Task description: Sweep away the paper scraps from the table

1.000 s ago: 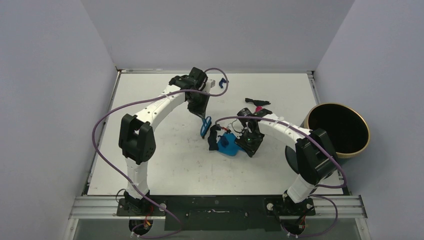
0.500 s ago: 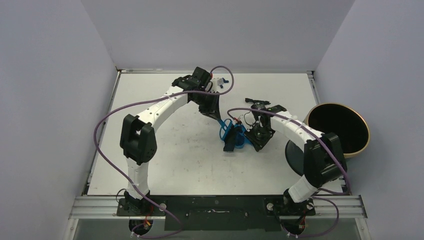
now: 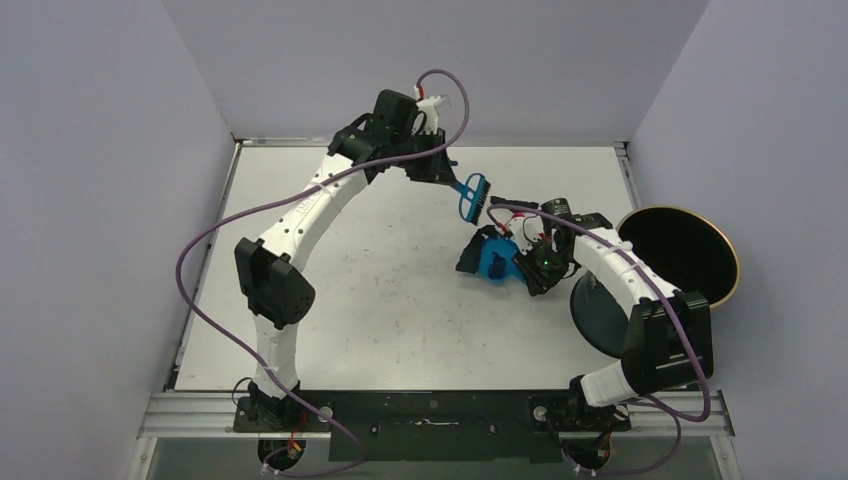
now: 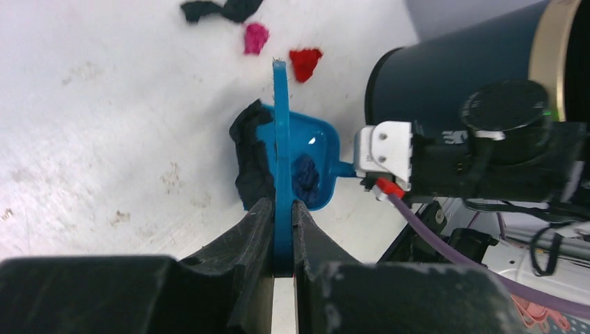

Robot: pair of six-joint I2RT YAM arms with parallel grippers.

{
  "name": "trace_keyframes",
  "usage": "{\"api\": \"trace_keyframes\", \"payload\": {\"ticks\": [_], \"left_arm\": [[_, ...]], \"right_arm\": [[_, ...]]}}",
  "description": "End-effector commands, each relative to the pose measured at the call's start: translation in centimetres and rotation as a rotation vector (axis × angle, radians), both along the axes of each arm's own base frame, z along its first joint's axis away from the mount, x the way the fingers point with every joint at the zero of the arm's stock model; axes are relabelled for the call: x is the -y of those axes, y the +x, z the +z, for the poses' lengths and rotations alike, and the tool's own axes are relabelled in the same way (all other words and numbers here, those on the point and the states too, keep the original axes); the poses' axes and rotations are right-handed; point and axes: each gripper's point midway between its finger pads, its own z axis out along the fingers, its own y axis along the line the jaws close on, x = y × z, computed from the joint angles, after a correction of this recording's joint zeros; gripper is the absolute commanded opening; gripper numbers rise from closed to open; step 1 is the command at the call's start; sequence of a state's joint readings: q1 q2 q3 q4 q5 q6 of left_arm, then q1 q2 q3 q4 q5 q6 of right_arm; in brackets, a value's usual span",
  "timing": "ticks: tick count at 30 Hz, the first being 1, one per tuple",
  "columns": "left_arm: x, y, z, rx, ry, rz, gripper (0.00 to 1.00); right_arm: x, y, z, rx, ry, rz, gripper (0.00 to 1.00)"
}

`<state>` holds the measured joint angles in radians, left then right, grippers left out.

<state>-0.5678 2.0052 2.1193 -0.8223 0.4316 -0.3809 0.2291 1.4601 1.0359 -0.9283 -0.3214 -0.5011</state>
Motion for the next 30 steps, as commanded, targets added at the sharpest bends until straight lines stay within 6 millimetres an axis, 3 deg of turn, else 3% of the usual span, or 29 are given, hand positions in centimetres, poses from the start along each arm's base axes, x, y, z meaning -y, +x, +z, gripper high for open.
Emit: {"api": "trace_keyframes", "payload": {"ticks": [1,6,12,18,24,30], "left_arm": [[0.7,2.0,3.2,0.09,-0.057,0.013,0.0],[-0.3,5.1,4.4,0.191,-0.027,0.111,0.0],[-3.4,12.6,2.2,0.332,0.151,0.337,0.0],[-2.3,19.0,0.1,0.237,-0.185,0.518,0.0],[-1.0,24.1,-1.1,0.189,-0.463,0.696,0.0],[0.1,27.8,-5.9,0.016,-0.693,0.821,0.0]], "right_arm": [[0.3,0.8,0.4,0.044,0.041,0.003,0.05],[0.6,1.2,0.6,0.069,0.071,-0.02,0.05],[1.4,1.3,0.5,0.065,0.04,-0.041,0.05],[1.7,1.4,1.0,0.08,0.025,-0.053,0.05],[2.0,1.4,0.9,0.077,0.008,-0.068,0.05],[2.5,1.9,0.9,0.086,-0.021,-0.077,0.05]]}}
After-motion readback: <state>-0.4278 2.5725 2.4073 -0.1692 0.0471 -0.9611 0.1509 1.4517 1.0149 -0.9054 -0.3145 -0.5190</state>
